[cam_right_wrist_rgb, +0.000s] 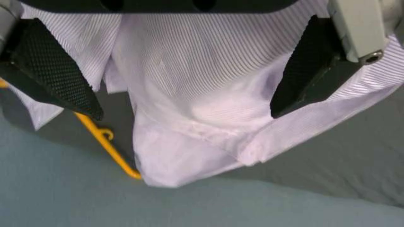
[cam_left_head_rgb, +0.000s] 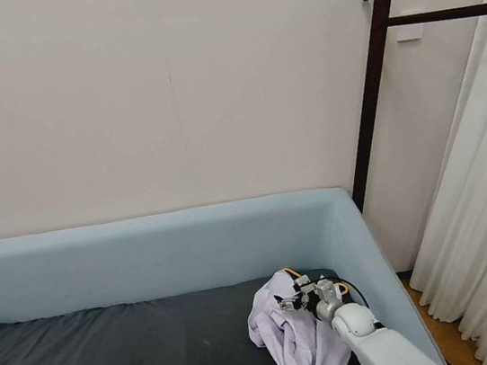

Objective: Pick up the clothes from the sofa and hang them on the clothes hanger.

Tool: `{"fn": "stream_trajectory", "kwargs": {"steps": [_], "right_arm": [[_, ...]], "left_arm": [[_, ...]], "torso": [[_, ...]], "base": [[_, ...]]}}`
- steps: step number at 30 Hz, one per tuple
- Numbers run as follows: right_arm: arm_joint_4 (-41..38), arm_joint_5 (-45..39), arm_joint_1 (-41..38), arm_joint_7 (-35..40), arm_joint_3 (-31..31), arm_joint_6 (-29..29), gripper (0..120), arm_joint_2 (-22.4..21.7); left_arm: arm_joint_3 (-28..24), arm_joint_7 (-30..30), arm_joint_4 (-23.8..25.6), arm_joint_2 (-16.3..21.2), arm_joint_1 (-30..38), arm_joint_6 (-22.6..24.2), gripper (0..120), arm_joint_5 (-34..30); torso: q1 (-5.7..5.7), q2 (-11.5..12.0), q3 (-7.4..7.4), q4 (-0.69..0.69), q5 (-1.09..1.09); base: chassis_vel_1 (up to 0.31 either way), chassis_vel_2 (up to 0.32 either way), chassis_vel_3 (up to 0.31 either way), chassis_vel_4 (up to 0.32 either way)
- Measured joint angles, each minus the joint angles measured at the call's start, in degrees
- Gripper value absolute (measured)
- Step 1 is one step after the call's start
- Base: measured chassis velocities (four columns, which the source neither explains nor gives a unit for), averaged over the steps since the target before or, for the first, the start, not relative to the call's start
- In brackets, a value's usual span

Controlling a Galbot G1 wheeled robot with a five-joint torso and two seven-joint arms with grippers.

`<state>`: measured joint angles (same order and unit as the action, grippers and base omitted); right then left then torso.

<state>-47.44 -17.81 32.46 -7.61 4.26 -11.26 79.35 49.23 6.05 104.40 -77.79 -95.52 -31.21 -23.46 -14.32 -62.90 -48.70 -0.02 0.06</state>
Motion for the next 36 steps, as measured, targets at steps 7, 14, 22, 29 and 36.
{"fn": "stream_trajectory", "kwargs": {"steps": [7,14,22,29,36], "right_arm": [[3.4,2.0,-0.3,-1.5,1.4,0.9,85,1.3],[3.0,3.7,0.5,-3.4,1.2,0.6,62,0.3],[0.4,4.7,2.2,-4.5,0.7,1.7,29,-1.2],[-2.8,2.9,4.0,-1.9,-0.1,5.8,4,-2.1],[-8.4,1.2,5.5,-0.2,-1.5,12.8,0,-3.5]], "left_arm": [[0.1,0.0,0.1,-0.9,0.1,-0.2,100,0.9],[-0.4,0.0,0.0,-1.0,0.6,-0.2,100,1.1],[-1.0,0.0,-0.5,-0.9,1.0,-0.1,100,1.1],[-1.4,0.0,-0.9,-0.5,1.2,-0.1,100,0.8],[-1.6,0.1,-1.3,0.3,1.4,-0.2,100,0.1]], "torso": [[0.01,0.0,0.01,0.00,0.00],[0.01,0.0,0.01,-0.01,0.00],[0.02,0.0,0.01,0.00,0.00],[0.02,0.0,0.01,0.00,0.01],[0.02,0.0,0.01,0.01,0.00]], "base": [[0.000,0.000,0.000,0.000],[0.000,0.000,0.000,0.000],[0.000,0.000,0.000,0.000],[0.000,0.000,0.000,0.000],[0.000,0.000,0.000,0.000]]}}
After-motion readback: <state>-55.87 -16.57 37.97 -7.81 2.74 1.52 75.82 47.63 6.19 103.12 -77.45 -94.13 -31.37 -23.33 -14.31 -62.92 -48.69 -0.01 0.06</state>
